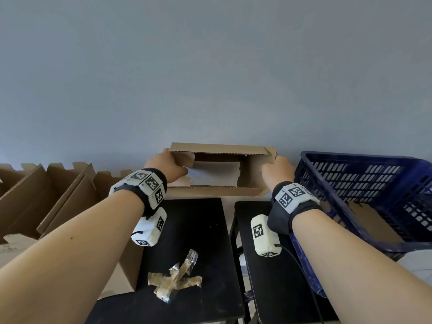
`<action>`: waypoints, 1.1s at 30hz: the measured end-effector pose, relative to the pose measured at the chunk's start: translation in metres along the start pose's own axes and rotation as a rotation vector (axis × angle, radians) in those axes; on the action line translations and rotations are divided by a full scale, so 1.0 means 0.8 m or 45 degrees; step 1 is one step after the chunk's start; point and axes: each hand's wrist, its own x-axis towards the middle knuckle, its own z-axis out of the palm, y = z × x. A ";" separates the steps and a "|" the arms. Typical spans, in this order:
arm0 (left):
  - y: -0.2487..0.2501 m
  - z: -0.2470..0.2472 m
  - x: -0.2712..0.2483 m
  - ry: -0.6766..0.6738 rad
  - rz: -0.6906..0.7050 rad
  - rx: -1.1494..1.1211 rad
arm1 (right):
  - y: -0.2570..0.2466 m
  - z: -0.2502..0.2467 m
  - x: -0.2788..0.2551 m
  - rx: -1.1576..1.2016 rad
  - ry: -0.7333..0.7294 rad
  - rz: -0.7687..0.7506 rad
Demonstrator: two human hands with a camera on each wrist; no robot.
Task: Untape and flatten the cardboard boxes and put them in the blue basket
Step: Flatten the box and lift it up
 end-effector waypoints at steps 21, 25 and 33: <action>-0.017 -0.003 -0.017 -0.634 -0.134 -0.997 | 0.054 -0.002 0.020 0.526 0.168 0.351; -0.002 -0.006 -0.019 -0.682 -0.119 -1.147 | 0.046 -0.008 0.018 0.567 0.171 0.393; 0.049 0.019 -0.037 -0.946 0.138 -0.515 | 0.010 -0.004 0.014 0.673 0.021 0.459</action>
